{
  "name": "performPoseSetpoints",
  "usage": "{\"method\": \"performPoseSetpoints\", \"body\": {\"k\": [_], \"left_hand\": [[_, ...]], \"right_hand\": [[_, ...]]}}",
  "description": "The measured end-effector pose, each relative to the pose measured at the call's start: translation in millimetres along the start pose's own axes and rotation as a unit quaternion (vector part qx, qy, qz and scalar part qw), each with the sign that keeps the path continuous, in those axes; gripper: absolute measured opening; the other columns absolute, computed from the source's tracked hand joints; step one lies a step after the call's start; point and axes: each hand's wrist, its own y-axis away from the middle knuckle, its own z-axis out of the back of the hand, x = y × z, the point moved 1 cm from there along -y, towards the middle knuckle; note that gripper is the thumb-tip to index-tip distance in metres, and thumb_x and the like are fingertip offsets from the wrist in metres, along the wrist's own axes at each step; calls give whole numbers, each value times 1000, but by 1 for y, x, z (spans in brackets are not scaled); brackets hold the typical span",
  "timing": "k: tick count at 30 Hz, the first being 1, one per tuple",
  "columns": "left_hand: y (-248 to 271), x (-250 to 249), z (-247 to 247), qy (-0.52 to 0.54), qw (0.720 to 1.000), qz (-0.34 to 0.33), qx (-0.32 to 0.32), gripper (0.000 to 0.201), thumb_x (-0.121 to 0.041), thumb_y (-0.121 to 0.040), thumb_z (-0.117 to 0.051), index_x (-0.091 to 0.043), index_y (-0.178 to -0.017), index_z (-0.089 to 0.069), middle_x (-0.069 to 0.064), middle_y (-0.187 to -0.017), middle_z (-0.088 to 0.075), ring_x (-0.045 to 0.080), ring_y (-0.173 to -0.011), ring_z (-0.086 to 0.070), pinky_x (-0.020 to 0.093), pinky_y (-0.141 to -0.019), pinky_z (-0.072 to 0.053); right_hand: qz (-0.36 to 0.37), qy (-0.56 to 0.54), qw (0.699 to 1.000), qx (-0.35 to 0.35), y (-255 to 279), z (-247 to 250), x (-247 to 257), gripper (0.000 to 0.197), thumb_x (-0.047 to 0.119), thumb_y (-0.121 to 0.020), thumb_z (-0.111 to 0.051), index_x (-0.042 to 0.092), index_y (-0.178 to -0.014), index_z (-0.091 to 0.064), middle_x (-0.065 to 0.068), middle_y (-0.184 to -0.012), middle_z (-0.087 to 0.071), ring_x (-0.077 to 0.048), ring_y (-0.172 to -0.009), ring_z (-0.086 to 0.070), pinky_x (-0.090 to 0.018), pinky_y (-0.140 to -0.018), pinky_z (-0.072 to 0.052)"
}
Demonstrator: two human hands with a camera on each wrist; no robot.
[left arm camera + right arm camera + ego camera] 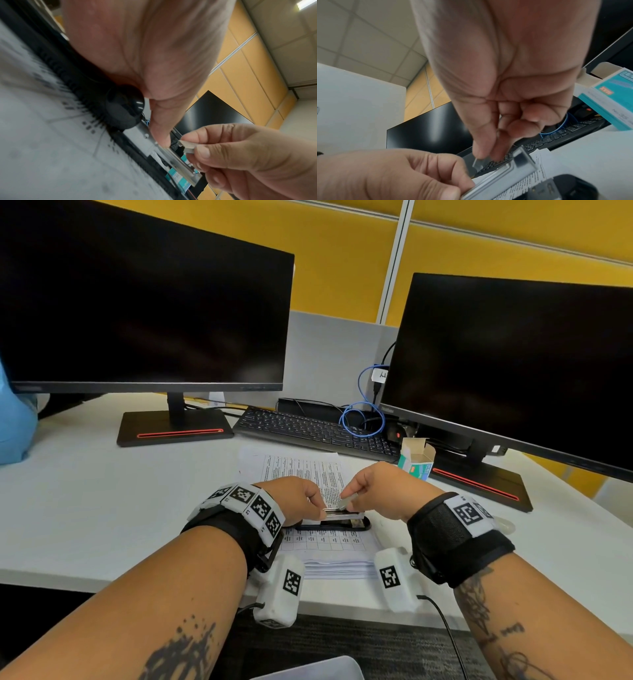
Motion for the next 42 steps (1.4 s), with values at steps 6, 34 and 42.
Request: {"method": "performPoseSetpoints", "body": {"k": [6, 34, 42], "left_hand": [[0, -1, 0, -6, 1000, 2, -3, 7, -36, -88, -69, -30, -90, -66, -11, -81, -57, 5, -72, -51, 22, -69, -42], [3, -1, -2, -19, 1000, 5, -5, 7, -40, -89, -66, -33, -90, -64, -11, -82, -59, 7, -69, -53, 22, -66, -44], [33, -8, 12, -215, 975, 54, 11, 40, -44, -83, -71, -22, -115, -62, -3, -111, -62, 16, -97, -58, 27, -79, -43]], "right_hand": [[11, -7, 1000, 11, 1, -4, -5, 7, 22, -86, -73, 29, -89, -72, 9, -88, -67, -2, -75, -56, -16, -69, -43], [-9, 74, 997, 20, 12, -2, -8, 33, 18, -87, -72, 26, -119, -69, 5, -110, -67, -13, -95, -58, -22, -84, -43], [-15, 129, 992, -2, 17, -9, 3, 25, 12, -87, -69, 17, -111, -72, -2, -111, -69, -19, -102, -63, -26, -89, -50]]}}
